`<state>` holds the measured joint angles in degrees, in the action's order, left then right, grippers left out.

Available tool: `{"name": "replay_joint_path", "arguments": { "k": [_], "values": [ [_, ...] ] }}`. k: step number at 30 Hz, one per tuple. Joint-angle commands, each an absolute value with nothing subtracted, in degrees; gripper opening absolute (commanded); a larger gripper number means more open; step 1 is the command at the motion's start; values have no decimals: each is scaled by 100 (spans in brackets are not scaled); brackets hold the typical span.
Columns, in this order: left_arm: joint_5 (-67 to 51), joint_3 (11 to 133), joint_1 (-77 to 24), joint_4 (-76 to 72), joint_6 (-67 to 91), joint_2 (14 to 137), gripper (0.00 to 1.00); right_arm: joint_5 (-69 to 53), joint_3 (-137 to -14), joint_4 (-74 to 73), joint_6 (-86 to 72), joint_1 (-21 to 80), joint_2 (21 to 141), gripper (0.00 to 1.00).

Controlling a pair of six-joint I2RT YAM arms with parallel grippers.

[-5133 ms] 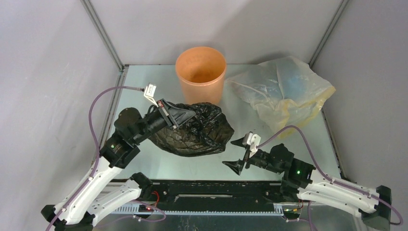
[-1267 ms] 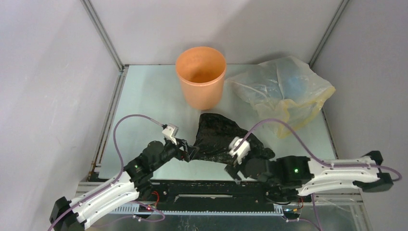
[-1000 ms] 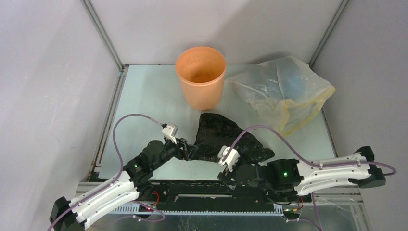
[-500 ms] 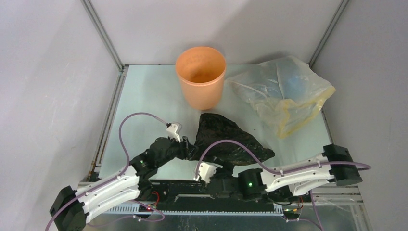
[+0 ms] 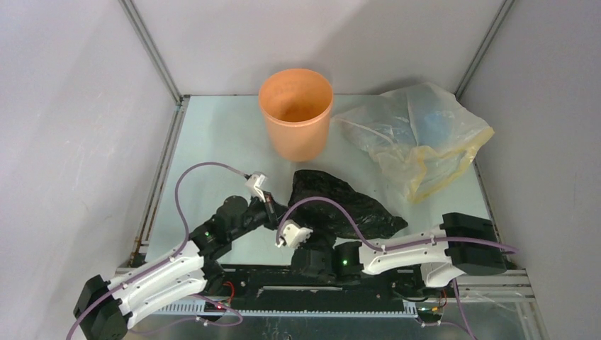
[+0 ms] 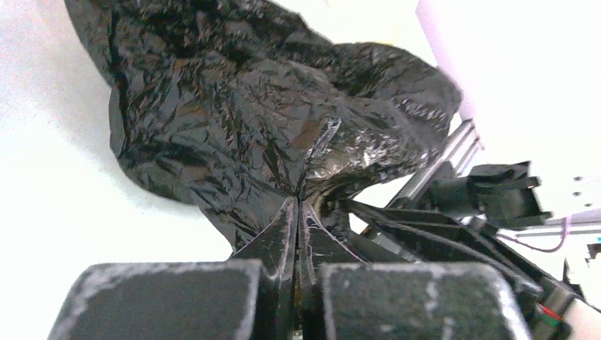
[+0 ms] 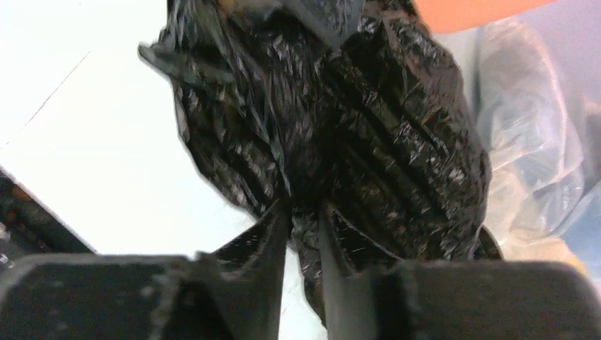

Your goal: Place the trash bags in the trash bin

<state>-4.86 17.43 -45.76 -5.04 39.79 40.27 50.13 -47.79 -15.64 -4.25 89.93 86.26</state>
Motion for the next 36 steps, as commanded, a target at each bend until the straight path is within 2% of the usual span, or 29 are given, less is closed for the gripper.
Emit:
{"name": "replay_joint_path", "arguments": {
  "k": [1, 3, 4, 8, 11, 14, 15, 18, 21, 24, 30, 36],
  "values": [
    [-864, 2167, -4435, -484, 4283, 3884, 5, 5680, -4956, -786, -153, 8860, 8327, 14],
    [-836, 2268, -4386, -288, 4157, 3817, 23, 5376, -4956, -809, -162, 8799, 8027, 2],
    [-805, 2320, -4366, -177, 4079, 3758, 30, 5173, -4957, -842, -196, 8745, 7869, 0],
    [-467, 2533, -4253, 487, 3706, 3356, 55, 4410, -4955, -1135, -523, 8371, 7106, 0],
    [-269, 2599, -4160, 901, 3512, 2864, 69, 3729, -4954, -1375, -822, 7952, 6450, 0],
    [-69, 2619, -4142, 1194, 3353, 2275, 94, 2696, -5024, -1665, -1116, 7344, 5901, 0],
    [-77, 2619, -4145, 1232, 3323, 2128, 97, 2214, -5095, -1791, -1246, 7045, 5725, 0],
    [-442, 2562, -4144, 1057, 3292, 1868, 98, 1583, -5273, -2054, -1540, 6589, 5445, 0],
    [-1017, 2437, -4199, 562, 3285, 2009, 90, 1095, -5493, -2286, -1763, 6182, 5374, 0],
    [-966, 2406, -4523, 213, 3205, 2361, 88, 732, -5753, -2444, -1916, 5862, 5447, 0],
    [215, 2696, -5386, 44, 2536, 3059, 100, 500, -6034, -2583, -1951, 5558, 5690, 0],
    [397, 3032, -5663, -141, 2174, 3670, 100, 303, -6168, -2601, -1930, 5433, 5919, 0]
  ]
}}
